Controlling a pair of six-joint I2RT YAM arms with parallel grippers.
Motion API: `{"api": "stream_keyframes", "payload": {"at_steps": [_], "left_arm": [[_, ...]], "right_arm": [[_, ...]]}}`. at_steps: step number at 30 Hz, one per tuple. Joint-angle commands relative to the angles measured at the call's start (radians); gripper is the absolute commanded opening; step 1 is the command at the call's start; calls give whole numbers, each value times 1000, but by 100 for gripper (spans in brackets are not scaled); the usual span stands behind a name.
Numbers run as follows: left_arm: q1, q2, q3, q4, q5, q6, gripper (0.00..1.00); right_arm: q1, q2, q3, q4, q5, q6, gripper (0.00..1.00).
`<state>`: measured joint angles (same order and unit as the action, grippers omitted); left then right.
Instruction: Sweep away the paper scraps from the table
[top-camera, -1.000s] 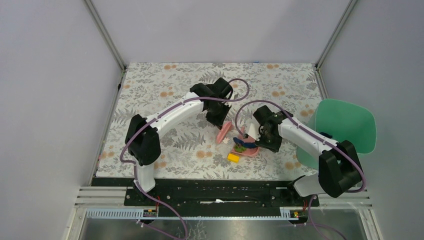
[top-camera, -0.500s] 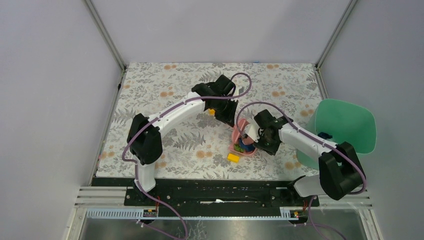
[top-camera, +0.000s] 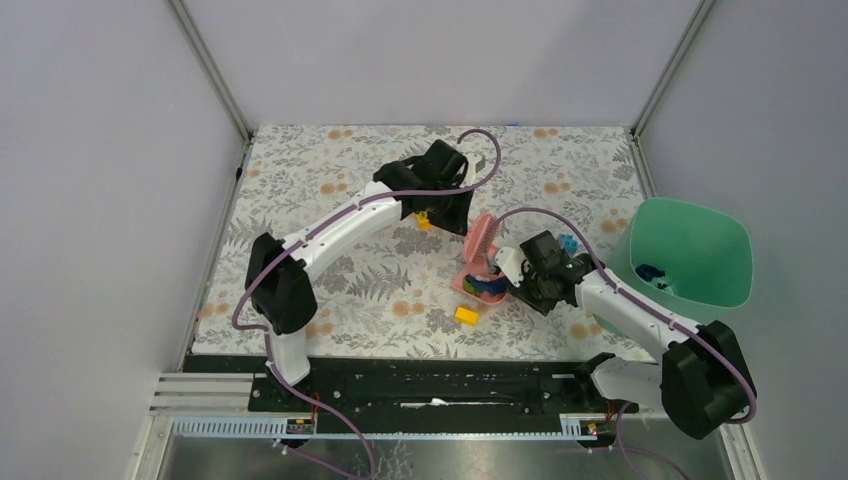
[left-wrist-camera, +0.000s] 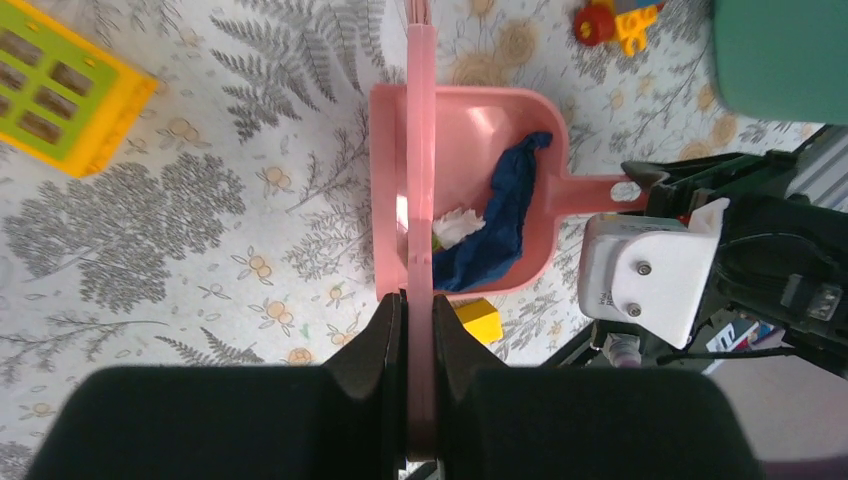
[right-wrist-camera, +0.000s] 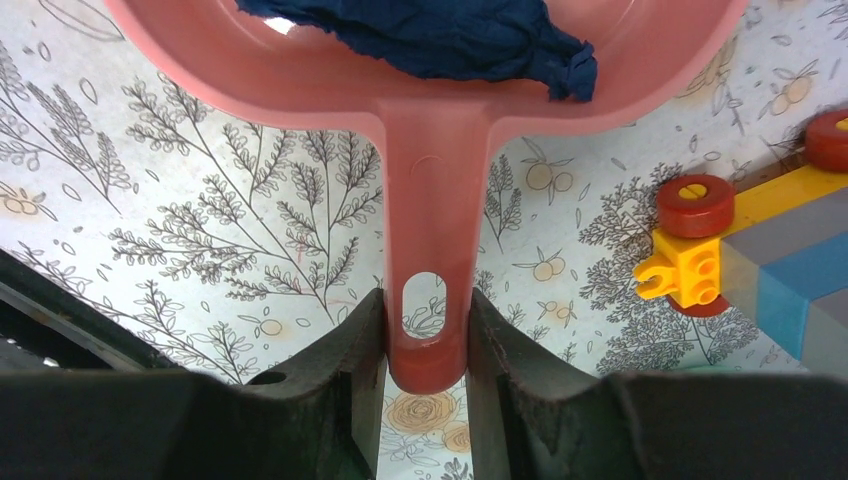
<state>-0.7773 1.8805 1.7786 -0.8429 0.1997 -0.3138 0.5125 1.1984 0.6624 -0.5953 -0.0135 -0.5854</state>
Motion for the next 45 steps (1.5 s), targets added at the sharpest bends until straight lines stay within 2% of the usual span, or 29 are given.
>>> {"api": "stream_keyframes", "payload": {"at_steps": [1, 7, 13, 19, 22, 25, 29, 34, 41, 45], "left_arm": [[6, -163, -49, 181, -49, 21, 0], [5, -268, -76, 226, -88, 28, 0], [7, -487, -180, 231, -301, 78, 0], [12, -806, -513, 346, -516, 28, 0], [15, -952, -681, 395, -544, 1, 0], [14, -1040, -806, 407, -553, -8, 0], [15, -1093, -933, 409, -558, -23, 0], [15, -1124, -1048, 451, -557, -47, 0], [35, -1119, -1082, 485, -520, -32, 0], [42, -1118, -1098, 479, -501, -28, 0]], "right_arm": [[5, -51, 8, 50, -26, 42, 0], [5, -80, 34, 24, -8, 57, 0], [5, -90, 145, -70, 2, 67, 0], [5, -108, 321, -223, -24, 95, 0], [-11, -87, 419, -331, -37, 104, 0], [-84, -43, 473, -427, -125, 102, 0], [-101, -81, 530, -456, -98, 71, 0], [-117, -43, 723, -565, -90, 90, 0], [-158, 23, 974, -737, -14, 85, 0], [-178, 23, 1057, -826, 6, 111, 0]]}}
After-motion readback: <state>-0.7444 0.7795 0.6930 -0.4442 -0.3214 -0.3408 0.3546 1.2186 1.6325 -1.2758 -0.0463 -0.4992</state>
